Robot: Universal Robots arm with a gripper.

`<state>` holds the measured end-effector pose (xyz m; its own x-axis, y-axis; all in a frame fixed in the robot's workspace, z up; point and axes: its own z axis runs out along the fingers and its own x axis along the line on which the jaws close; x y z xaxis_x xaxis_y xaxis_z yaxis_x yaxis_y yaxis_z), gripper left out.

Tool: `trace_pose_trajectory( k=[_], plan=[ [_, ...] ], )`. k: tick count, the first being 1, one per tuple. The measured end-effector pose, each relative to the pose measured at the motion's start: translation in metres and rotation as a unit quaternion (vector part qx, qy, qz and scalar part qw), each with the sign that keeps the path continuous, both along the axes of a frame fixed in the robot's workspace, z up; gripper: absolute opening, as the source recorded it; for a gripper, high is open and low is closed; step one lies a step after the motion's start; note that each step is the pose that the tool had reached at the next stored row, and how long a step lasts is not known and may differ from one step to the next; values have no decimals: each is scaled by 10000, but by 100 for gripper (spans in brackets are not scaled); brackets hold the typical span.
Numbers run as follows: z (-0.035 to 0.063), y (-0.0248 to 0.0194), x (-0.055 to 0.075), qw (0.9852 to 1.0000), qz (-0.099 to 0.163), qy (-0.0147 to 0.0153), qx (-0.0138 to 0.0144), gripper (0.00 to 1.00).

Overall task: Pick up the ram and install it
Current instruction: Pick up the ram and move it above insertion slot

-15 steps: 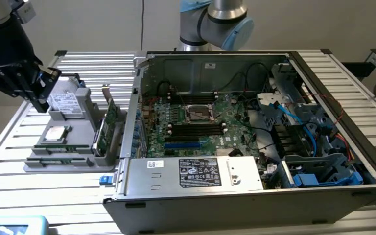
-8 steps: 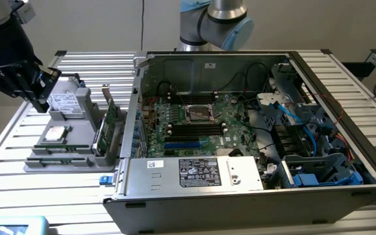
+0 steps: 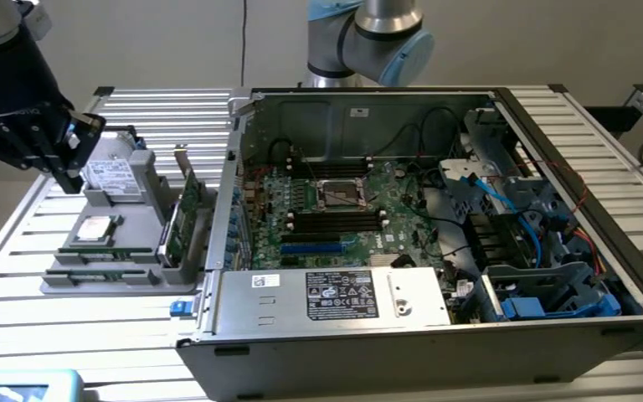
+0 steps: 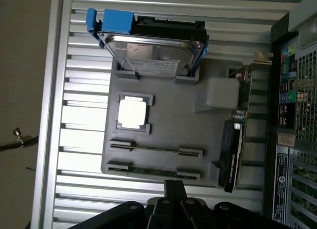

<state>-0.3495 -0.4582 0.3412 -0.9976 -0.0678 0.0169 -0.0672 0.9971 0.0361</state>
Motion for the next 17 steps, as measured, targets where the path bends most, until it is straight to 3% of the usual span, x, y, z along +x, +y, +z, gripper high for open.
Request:
trace_pose_trajectory(
  k=[5, 9, 12, 17],
  plan=[
    [0, 1, 0, 9993, 363, 0, 0, 11],
    [0, 1, -1, 9974, 725, 0, 1, 11],
    [0, 1, -1, 9950, 996, 0, 1, 11],
    [0, 0, 0, 9894, 1451, 0, 0, 11]
  ],
)
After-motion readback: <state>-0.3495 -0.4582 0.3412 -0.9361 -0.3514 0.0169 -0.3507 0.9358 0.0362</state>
